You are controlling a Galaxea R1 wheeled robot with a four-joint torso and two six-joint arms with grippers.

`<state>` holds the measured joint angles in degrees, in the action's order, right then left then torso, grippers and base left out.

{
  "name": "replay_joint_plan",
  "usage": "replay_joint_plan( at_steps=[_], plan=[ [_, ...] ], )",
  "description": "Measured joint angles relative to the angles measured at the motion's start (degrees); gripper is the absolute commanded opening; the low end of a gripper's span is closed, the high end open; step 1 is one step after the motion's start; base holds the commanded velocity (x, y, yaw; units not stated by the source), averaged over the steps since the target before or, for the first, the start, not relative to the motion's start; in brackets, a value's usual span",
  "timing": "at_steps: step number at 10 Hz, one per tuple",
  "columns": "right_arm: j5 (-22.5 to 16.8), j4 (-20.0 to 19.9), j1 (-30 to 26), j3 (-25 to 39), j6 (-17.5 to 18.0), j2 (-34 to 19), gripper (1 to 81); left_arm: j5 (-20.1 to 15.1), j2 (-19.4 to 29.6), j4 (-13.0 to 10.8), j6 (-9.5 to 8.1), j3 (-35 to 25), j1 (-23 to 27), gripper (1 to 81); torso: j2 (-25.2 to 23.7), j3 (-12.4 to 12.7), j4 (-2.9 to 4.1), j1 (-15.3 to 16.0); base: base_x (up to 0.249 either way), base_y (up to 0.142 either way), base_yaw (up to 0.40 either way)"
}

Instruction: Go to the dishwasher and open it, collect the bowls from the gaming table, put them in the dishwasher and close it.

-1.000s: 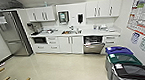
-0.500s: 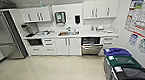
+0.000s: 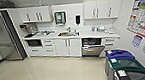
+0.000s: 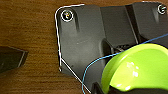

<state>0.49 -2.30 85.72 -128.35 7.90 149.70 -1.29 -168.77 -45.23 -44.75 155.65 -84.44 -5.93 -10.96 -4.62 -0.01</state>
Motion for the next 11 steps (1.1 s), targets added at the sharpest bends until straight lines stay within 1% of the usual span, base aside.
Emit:
replay_joint_plan(
  at_steps=[1, 2, 4, 5, 11],
  plan=[
    [0.04, 0.02, -0.02, 0.16, -0.02, 0.07, 1.0, -0.05, 0.10, 0.00, 0.00, 0.04, 0.00, 1.0, 0.00, 0.00, -0.20, 0.00, 0.163, 0.000, 0.000],
    [0.11, 0.02, -0.04, 0.22, 0.00, 0.02, 1.0, -0.18, 0.07, 0.00, 0.00, 0.06, -0.20, 1.0, 0.00, 0.00, -1.12, 0.00, 0.163, 0.000, 0.000],
    [-0.02, 0.07, 0.00, 0.27, -0.02, 0.02, 1.0, -0.13, 0.10, 0.00, 0.00, 0.06, 0.05, 1.0, 0.00, 0.00, -3.80, 0.01, 0.162, 0.000, 0.000],
    [-0.11, 0.11, 0.24, 0.27, 0.00, 0.02, 1.0, 0.06, 0.05, 0.00, 0.00, 0.02, 0.43, 1.0, 0.00, 0.00, -4.50, 0.00, 0.163, 0.000, 0.000],
    [0.00, 0.41, -0.12, 0.38, 0.00, 0.05, 1.0, -0.09, 0.07, 0.00, 0.00, 0.04, 0.13, 1.0, 0.00, 0.00, -4.57, 0.01, 0.162, 0.000, 0.000]
  ],
)
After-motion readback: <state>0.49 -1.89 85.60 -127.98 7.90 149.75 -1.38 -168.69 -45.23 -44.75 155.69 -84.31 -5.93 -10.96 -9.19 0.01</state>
